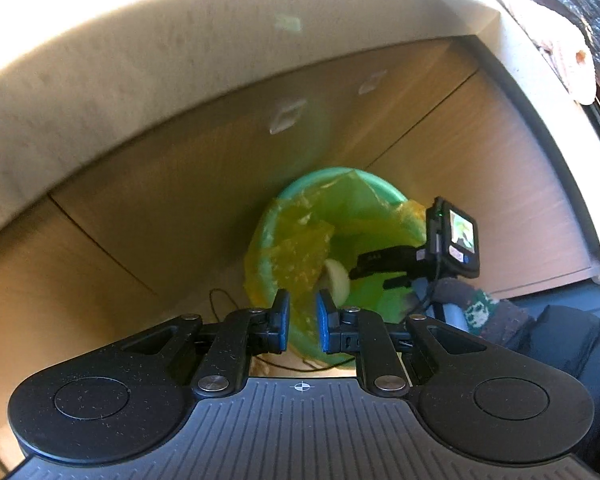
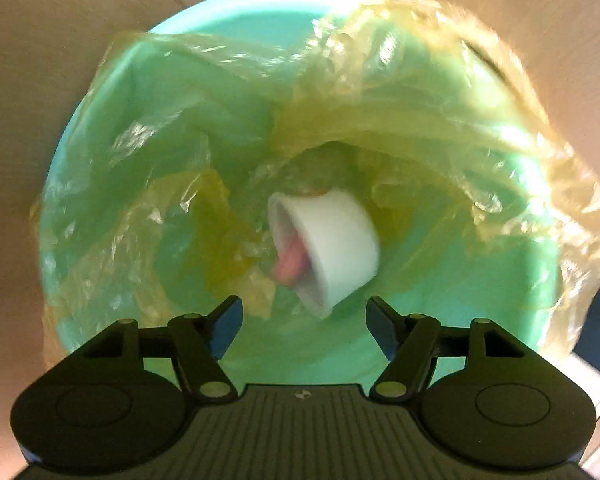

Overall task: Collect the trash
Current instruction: 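Open both grippers to drop the cup and sponge into the bin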

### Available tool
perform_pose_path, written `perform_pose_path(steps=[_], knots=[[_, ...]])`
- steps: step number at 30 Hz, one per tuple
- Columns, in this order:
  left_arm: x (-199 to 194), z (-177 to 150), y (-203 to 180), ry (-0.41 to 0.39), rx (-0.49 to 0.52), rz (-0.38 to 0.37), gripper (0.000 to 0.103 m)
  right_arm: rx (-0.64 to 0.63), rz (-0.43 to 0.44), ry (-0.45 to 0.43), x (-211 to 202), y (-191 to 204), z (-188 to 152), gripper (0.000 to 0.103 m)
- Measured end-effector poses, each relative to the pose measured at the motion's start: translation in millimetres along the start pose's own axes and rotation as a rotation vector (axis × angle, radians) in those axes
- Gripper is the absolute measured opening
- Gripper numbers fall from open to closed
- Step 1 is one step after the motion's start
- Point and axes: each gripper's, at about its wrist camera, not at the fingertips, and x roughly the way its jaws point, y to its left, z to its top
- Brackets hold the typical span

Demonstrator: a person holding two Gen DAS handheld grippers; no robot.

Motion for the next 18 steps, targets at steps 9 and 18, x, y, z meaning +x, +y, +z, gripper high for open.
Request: perform_pose_path(steps=[9, 18], knots=[[51.4, -5.9, 0.4, 0.068, 0.010, -0.042, 0.017, -0.155, -0.119, 0.053, 64.5, 45.4, 16.3, 0.057], [76.6, -18.3, 13.6, 0.136, -0.047, 0.022, 0.017, -0.126, -0.191, 0.125, 130.4, 30.3, 20.3, 0.028]])
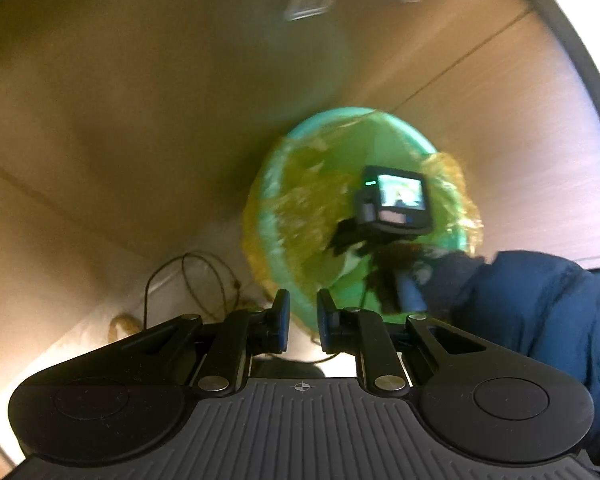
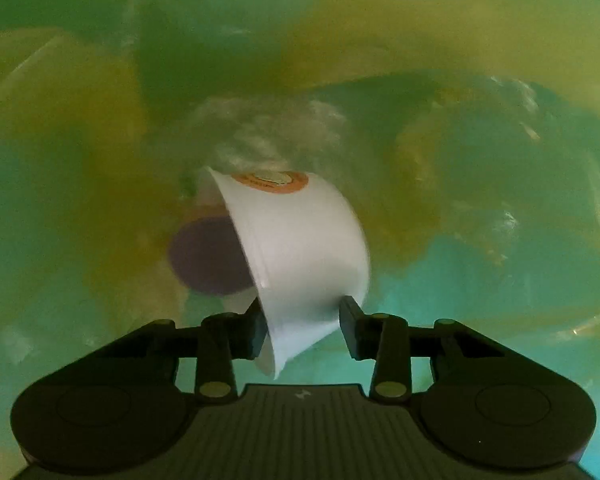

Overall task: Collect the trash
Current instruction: 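Open both grippers to drop the cup and sponge into the bin, then raise both grippers back up toward the counter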

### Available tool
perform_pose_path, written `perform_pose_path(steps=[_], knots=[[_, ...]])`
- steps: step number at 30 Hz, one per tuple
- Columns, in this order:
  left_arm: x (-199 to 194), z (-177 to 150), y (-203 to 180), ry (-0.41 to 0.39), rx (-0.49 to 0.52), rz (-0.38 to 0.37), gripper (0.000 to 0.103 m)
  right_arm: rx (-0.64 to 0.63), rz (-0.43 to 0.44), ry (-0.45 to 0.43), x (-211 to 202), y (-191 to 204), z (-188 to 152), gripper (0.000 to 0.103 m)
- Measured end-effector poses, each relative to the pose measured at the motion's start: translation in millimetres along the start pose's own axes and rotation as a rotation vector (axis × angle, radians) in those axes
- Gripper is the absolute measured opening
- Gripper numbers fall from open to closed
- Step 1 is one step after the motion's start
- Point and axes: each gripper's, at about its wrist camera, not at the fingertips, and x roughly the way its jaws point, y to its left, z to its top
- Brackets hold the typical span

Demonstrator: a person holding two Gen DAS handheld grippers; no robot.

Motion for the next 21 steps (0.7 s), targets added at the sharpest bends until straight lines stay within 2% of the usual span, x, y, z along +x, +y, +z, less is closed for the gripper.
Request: perform_pose_path(steps=[1, 2, 4, 6, 7, 9, 13, 16, 21], knots=[[-0.8, -0.2, 1.6, 0.002, -0.009, -0.001, 0.017, 0.005, 0.074, 0.006, -3.4, -2.1, -1.1, 0.019], [-1.0, 1.0, 1.1, 0.003, -0.009, -0.006, 0.017, 0.014, 0.135, 0.015, -6.9, -3.5, -2.3, 0.018], [-2.7, 4.8, -3.0, 0.002, 0.018, -0.015, 0.017, 0.020, 0.173, 0.015, -13.3, -6.4, -4.6, 0.019], [-6.2, 7.9, -8.6, -0.002, 0.058, -0.024, 0.017, 0.027, 0.121, 0.010, -21.0, -6.8, -5.7, 0.024], [-9.3, 9.3, -13.1, -0.004, 0.081, -0.028, 0.017, 0.028, 0.083, 0.008, -22.0, -11.2, -1.2, 0.033], [-18.0, 12.3, -20.0, -0.010, 0.129, -0.039, 0.017, 0.024, 0.046, -0.015, -39.8, -11.4, -6.6, 0.041], [-43.2, 20.2, -29.5, -0.040, 0.206, -0.067, 0.017, 0.044, 0.076, -0.071, -95.9, -10.1, -27.5, 0.042], [-67.3, 26.0, -36.3, -0.075, 0.264, -0.097, 0.017, 0.106, 0.098, -0.155, -153.5, -19.6, -50.6, 0.042], [-124.6, 32.4, -40.4, -0.184, 0.350, -0.217, 0.017, 0.199, 0.070, -0.325, -247.3, -32.2, -96.6, 0.045]])
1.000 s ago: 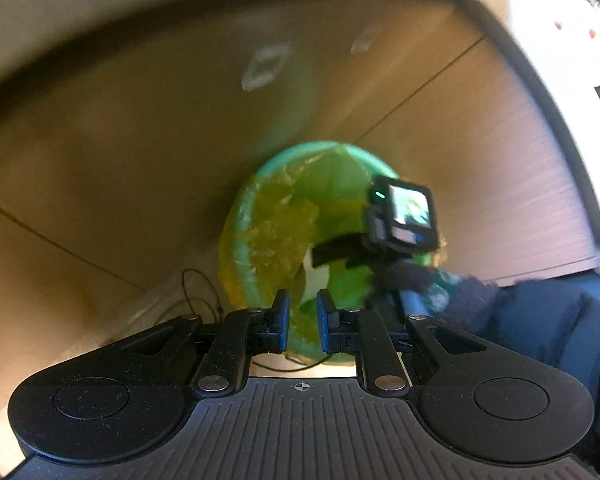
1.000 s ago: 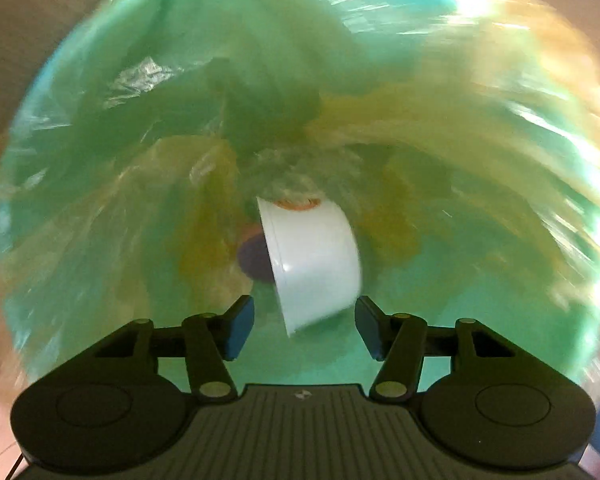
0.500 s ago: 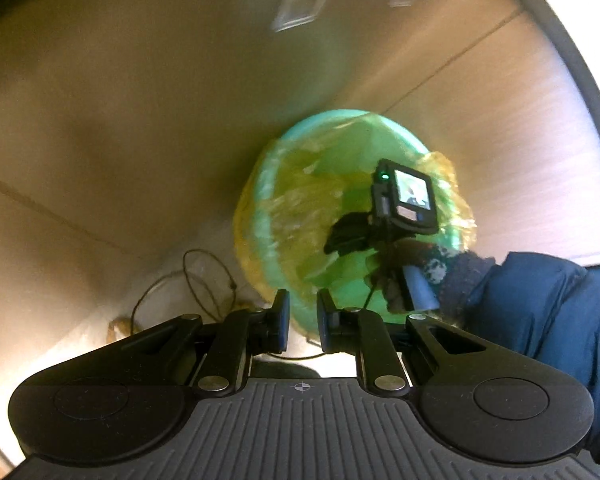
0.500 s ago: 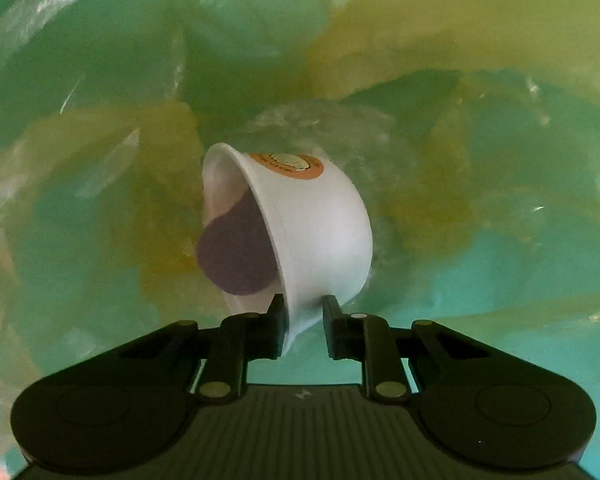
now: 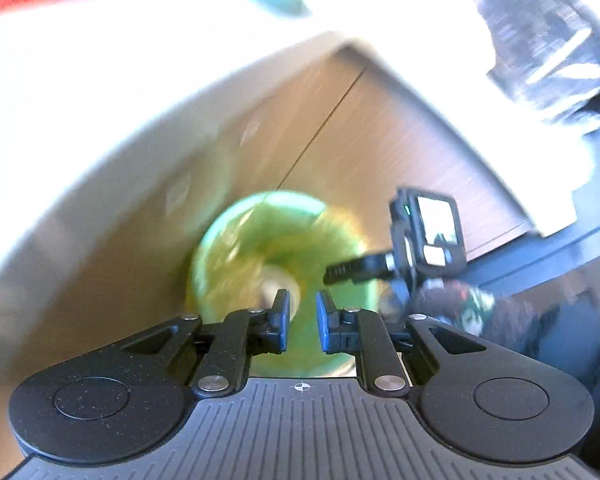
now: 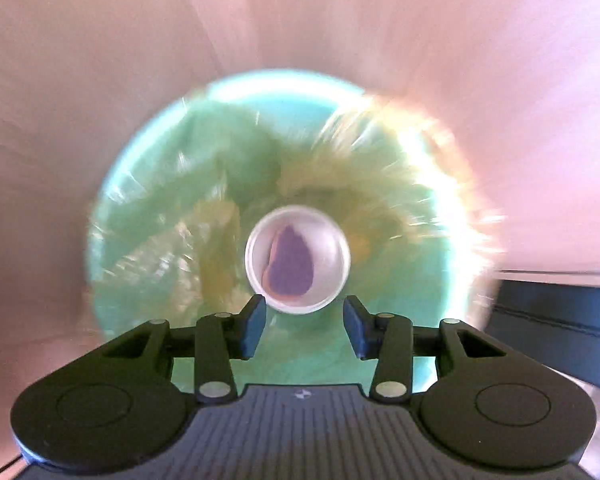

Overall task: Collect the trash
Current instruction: 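Raise both grippers back up toward the counter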

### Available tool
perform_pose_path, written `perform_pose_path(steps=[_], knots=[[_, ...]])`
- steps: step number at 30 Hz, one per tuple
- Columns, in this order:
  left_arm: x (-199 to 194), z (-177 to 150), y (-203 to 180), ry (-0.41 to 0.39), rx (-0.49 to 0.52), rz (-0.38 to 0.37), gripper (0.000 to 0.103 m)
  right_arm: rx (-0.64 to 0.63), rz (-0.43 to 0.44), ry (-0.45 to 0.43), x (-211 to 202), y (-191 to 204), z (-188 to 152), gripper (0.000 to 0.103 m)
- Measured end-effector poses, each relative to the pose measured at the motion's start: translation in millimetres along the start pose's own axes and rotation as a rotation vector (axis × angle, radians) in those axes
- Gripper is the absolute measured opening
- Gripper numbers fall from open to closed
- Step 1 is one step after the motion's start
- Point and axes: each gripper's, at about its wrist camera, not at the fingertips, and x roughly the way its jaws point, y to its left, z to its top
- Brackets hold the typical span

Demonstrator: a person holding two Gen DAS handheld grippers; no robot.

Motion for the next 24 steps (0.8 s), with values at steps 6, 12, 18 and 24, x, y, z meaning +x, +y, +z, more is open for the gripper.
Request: perform_pose_path(steps=[6, 12, 18, 24], knots=[[-96.2, 19.6, 21.9, -0.266, -0.025, -0.060, 0.017, -0.008, -0.028, -0.307, -130.6, 15.5, -2.3, 0.055], [-174.5, 18.4, 69.7, -0.432, -0.089, 0.085, 0.017, -0.020, -0.064, -0.673, -246.3, 79.4, -10.9, 0.071], [-200.4, 15.2, 127.2, -0.448, -0.245, 0.145, 0.017, -0.142, -0.027, -0.829, -287.9, 164.3, -41.5, 0.089], [-210.4, 7.1, 137.2, -0.504, -0.270, 0.139, 0.017, -0.344, 0.102, -0.827, -304.6, 226.4, -40.4, 0.089]])
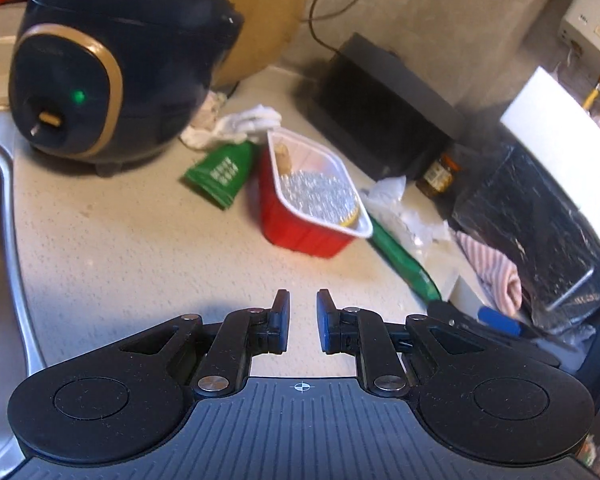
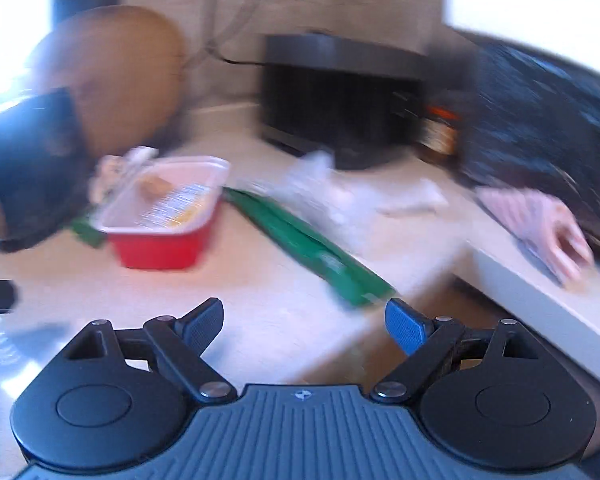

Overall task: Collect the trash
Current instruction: 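Raise both grippers back up toward the counter, then move the right gripper to the red foil tray holding the silver scrubber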

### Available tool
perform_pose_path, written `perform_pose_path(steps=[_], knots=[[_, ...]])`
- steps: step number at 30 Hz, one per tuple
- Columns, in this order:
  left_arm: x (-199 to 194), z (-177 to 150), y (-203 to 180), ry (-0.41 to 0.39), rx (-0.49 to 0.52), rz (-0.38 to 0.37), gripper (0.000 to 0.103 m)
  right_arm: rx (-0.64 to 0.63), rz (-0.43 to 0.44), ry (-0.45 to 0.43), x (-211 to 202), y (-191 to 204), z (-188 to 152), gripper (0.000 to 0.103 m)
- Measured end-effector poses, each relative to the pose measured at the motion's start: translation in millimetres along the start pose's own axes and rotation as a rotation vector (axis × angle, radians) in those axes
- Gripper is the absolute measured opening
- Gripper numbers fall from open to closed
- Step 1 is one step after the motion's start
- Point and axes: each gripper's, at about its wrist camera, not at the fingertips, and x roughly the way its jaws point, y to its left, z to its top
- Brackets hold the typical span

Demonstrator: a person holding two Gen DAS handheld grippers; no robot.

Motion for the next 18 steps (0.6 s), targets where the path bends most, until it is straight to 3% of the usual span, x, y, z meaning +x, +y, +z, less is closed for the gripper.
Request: perform_pose_path(steps=[4, 9, 12, 14, 16, 18], knots=[[-2.2, 4.8, 7.6, -0.024, -0.050, 0.051, 0.017, -0.032, 0.070, -0.014, 24.3, 17.6, 23.8, 0.089], [-6.0, 12.8, 15.5, -0.053, -0.061, 0.090, 0.017, 0.082, 0.212, 0.017, 63.7, 13.0, 50.7, 0.089], [-2.7, 15.0, 21.8, -0.049, -0.086, 0.117, 0.017, 0.097, 0.229, 0.025, 92.2, 18.0, 57.6, 0.088], [-4.8, 14.5, 24.5, -0.057, -0.099, 0.129, 0.017, 0.084, 0.228, 0.082, 112.6, 23.7, 60.0, 0.081], [-7.8, 14.5, 27.5, -0.070, -0.108, 0.127, 0.017, 0.077, 0.276, 0.137, 122.4, 28.4, 58.8, 0.056], [-8.7, 14.9, 30.3, -0.080, -0.121, 0.138, 0.017, 0.067, 0.322, 0.174, 125.8, 35.2, 54.8, 0.053]])
